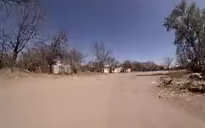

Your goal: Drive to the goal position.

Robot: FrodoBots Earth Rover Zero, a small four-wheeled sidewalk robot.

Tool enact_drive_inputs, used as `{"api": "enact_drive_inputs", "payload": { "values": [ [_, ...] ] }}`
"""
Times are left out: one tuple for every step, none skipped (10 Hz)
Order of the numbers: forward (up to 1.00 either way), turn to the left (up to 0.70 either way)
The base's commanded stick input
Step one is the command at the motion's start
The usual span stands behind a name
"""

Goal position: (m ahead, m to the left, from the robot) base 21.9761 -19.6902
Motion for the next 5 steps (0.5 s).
{"api": "enact_drive_inputs", "payload": {
  "values": [
    [1.00,0.00],
    [1.00,0.00],
    [1.00,0.00],
    [1.00,0.00],
    [1.00,0.00]
  ]
}}
